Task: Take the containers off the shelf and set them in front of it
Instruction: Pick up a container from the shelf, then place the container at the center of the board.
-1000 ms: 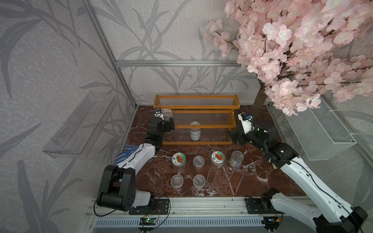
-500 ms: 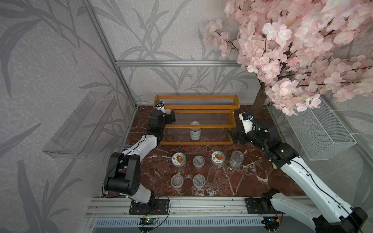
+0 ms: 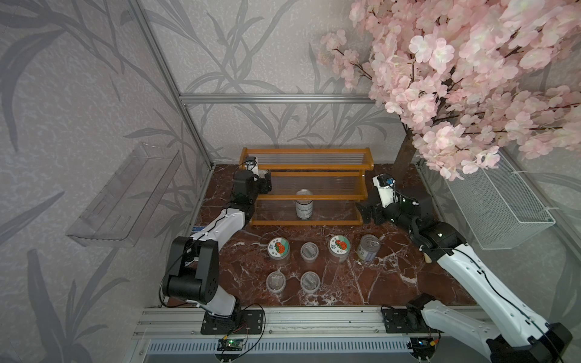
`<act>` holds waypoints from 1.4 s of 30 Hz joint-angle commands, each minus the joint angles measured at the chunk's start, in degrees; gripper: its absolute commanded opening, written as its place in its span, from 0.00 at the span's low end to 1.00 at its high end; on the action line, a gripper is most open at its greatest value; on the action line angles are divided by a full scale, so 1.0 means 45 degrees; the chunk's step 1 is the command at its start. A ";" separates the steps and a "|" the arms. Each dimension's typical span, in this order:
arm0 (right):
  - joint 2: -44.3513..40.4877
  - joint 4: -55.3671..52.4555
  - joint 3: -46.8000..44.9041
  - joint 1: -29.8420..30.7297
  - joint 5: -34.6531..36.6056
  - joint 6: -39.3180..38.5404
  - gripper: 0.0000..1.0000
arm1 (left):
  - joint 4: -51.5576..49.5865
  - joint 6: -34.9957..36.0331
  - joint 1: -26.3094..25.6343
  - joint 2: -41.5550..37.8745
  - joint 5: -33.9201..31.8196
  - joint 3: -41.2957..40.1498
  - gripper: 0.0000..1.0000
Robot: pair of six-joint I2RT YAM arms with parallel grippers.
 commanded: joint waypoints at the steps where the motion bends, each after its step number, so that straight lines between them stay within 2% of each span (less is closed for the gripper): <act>1: -0.0027 0.0329 -0.0203 -0.0080 -0.0168 -0.0064 0.99 | -0.0858 -0.0028 0.0033 -0.0352 0.0321 0.0045 0.61; 15: -0.0292 0.0489 -0.0576 -0.0229 -0.0209 0.0009 0.99 | -0.1630 -0.0412 -0.0492 -0.2506 0.0447 -0.0806 0.60; 23: -0.0282 0.0523 -0.0575 -0.0289 -0.0259 -0.0011 0.99 | -0.3151 -0.0747 -0.1145 -0.4317 0.0603 -0.1750 0.61; 26: -0.0273 0.0488 -0.0555 -0.0314 -0.0296 -0.0031 0.99 | -0.3983 -0.0813 -0.1728 -0.5328 0.0417 -0.2015 0.61; 32: -0.0159 0.0281 -0.0458 -0.0351 -0.0486 -0.0050 0.99 | -0.5511 -0.1062 -0.4147 -0.7329 -0.0337 -0.2188 0.62; 36: -0.0101 0.0252 -0.0430 -0.0386 -0.0342 -0.0060 0.99 | -0.5776 -0.1339 -0.7197 -0.7711 -0.1320 -0.2482 0.62; 39: -0.0005 0.0242 -0.0298 -0.0447 -0.0173 -0.0165 0.99 | -0.4637 -0.1220 -0.9675 -0.7740 -0.2222 -0.3112 0.62; 42: 0.0042 0.0098 -0.0089 -0.0521 0.0060 -0.0311 0.99 | -0.3787 -0.1152 -1.1642 -0.7045 -0.2343 -0.3448 0.62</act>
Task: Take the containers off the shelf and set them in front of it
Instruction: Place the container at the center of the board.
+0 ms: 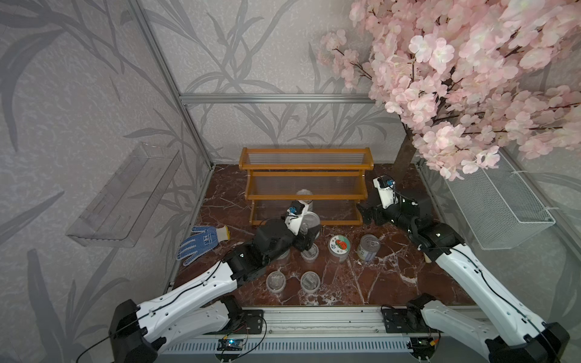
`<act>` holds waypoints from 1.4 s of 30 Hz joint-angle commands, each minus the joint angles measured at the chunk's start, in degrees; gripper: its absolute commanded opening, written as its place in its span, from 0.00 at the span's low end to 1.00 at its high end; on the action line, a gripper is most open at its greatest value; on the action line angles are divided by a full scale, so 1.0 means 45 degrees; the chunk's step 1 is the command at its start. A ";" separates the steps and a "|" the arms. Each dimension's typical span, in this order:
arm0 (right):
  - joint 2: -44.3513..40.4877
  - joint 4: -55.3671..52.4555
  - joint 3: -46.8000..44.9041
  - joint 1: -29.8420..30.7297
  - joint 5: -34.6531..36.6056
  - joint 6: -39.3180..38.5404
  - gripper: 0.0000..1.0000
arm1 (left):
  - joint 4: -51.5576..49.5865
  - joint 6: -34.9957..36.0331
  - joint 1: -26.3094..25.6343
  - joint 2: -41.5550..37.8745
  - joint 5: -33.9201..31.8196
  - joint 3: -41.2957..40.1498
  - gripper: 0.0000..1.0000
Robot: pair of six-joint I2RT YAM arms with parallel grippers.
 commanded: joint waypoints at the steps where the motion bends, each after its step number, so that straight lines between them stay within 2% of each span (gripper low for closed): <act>1: 0.0018 -0.0200 0.0462 -0.0152 0.0345 -0.0254 0.99 | 0.1115 0.0226 -0.1724 0.0770 -0.0758 -0.0340 0.63; 6: -0.0078 -0.0505 0.0630 -0.0498 0.0492 -0.0323 0.99 | 0.2987 0.1143 -0.3249 0.2023 0.0363 -0.1185 0.63; 11: -0.0150 -0.0785 0.0770 -0.0628 0.0501 -0.0389 0.99 | 0.3646 0.1445 -0.3530 0.3194 0.1889 -0.1248 0.64; 16: -0.0199 -0.1015 0.0867 -0.0635 0.0486 -0.0398 0.99 | 0.3962 0.1977 -0.3551 0.4437 0.2677 -0.1024 0.64; 26: -0.1038 -0.2189 0.0383 -0.0646 -0.0770 0.0319 0.99 | 0.4267 0.2058 -0.3910 0.6603 0.2589 -0.0214 0.66; 42: -0.1254 -0.2638 0.0009 -0.0644 -0.0455 0.0228 0.99 | 0.2677 0.2362 -0.3984 0.8081 0.2341 0.0421 0.68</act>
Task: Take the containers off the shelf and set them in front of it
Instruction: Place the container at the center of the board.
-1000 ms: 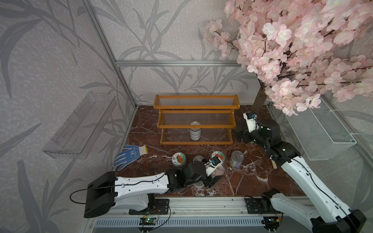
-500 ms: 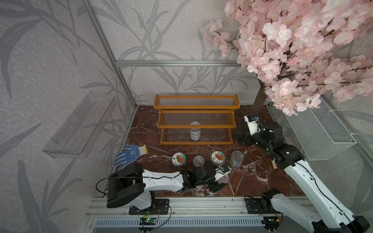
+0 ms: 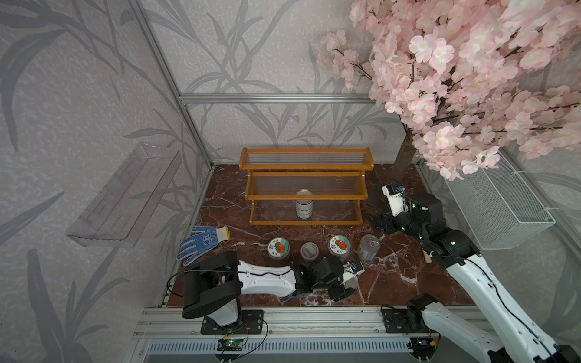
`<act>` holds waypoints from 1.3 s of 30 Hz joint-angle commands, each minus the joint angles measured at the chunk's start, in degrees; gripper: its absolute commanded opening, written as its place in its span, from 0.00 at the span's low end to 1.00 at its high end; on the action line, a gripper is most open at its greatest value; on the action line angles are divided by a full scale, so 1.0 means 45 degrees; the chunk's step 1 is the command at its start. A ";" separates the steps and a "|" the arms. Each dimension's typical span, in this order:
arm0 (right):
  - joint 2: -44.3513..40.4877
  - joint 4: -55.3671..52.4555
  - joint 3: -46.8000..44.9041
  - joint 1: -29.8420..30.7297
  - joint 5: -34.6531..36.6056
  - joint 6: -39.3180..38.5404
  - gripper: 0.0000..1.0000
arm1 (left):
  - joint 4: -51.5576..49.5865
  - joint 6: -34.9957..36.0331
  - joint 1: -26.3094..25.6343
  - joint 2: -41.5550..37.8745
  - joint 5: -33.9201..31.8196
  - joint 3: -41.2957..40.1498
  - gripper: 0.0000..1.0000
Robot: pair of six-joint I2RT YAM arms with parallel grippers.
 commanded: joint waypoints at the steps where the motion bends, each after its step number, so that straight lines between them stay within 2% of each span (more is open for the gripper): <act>1: -0.0018 0.0001 -0.0122 -0.0035 0.0000 -0.0034 0.99 | -0.0335 0.0154 -0.0049 0.0274 -0.0083 0.0284 0.68; 14: 0.0195 0.0135 -0.0091 -0.0032 0.0079 -0.0112 0.99 | -0.0270 0.0380 -0.0059 0.0159 -0.0012 0.0196 0.77; 22: 0.0317 0.0268 -0.0087 -0.0032 0.0043 -0.0186 0.99 | -0.0760 0.0488 -0.0050 -0.0090 -0.0260 0.0215 0.78; 32: 0.0337 0.0508 -0.0371 -0.0040 -0.0081 -0.0172 0.99 | -0.1191 0.0433 -0.0049 -0.0391 -0.0309 0.0129 0.84; 39: 0.0278 0.0580 -0.0459 -0.0052 -0.0077 -0.0227 0.99 | -0.1650 0.0604 -0.0052 -0.0390 -0.0529 0.0437 0.84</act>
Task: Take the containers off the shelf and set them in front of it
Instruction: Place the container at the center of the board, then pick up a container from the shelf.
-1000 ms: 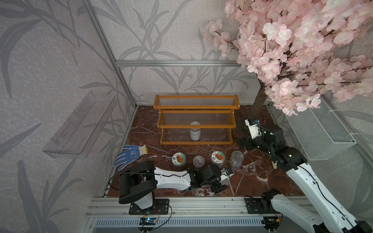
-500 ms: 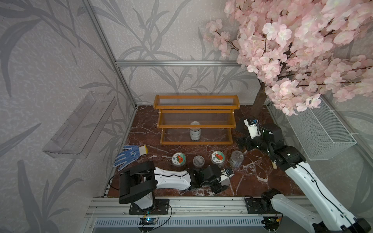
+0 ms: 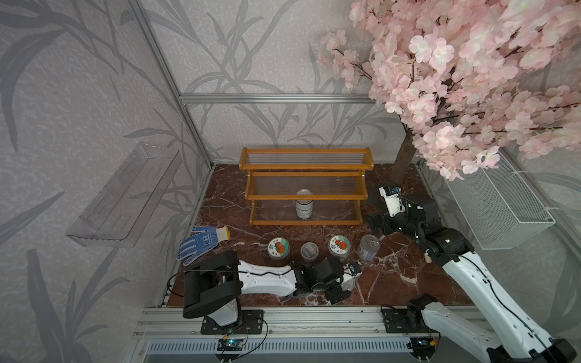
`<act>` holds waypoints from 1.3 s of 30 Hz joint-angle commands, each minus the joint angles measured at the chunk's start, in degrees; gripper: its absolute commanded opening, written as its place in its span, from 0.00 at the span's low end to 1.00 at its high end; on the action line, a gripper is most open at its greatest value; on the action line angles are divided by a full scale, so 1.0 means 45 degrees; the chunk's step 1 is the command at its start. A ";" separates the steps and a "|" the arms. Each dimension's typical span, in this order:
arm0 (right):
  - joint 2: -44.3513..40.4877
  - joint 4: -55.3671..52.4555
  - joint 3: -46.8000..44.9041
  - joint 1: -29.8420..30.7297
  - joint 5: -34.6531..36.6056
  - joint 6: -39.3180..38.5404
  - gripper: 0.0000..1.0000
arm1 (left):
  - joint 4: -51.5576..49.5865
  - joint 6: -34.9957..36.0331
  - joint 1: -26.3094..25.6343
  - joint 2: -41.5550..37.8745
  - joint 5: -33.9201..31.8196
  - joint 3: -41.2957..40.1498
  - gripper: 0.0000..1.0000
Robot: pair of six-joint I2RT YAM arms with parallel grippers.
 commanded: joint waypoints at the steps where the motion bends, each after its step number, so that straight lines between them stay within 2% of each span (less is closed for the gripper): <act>1: -0.0024 0.0289 -0.0119 -0.0062 -0.0075 -0.0148 0.99 | -0.0486 0.0259 -0.0049 -0.0364 -0.0287 0.0425 0.85; 9: 0.0001 0.0426 -0.0063 -0.0092 -0.0091 -0.0216 0.99 | -0.1054 0.0395 -0.0049 -0.0914 -0.0300 0.0803 0.94; 13: 0.0040 0.0421 0.0016 -0.0154 -0.0169 -0.0264 0.99 | -0.2438 0.0406 -0.0030 -0.1772 -0.0716 0.1377 0.97; 17: 0.0074 0.0557 -0.0002 -0.0186 -0.0429 -0.0178 0.99 | -0.4058 -0.0102 0.0203 -0.3066 -0.1782 0.1893 0.99; 20: 0.0159 0.0682 -0.0022 -0.0211 -0.0773 -0.0017 0.99 | -0.4539 -0.0791 0.1303 -0.3890 -0.2015 0.1898 1.00; 23: 0.0254 0.0774 0.0009 -0.0217 -0.1130 0.0178 0.99 | -0.4267 -0.1785 0.2992 -0.4385 -0.2205 0.1751 1.00; 27: 0.0258 0.0742 0.0132 -0.0210 -0.1154 0.0282 0.99 | -0.3874 -0.2911 0.4494 -0.4360 -0.3652 0.1868 1.00; 33: 0.0237 0.0872 0.0174 -0.0202 -0.1073 0.0496 0.99 | -0.2488 -0.5387 0.5732 -0.3396 -0.5661 0.1045 1.00; 39: 0.0187 0.0902 0.0077 -0.0202 -0.0966 0.0536 0.99 | -0.0543 -0.6382 0.6274 -0.2430 -0.6823 0.0375 1.00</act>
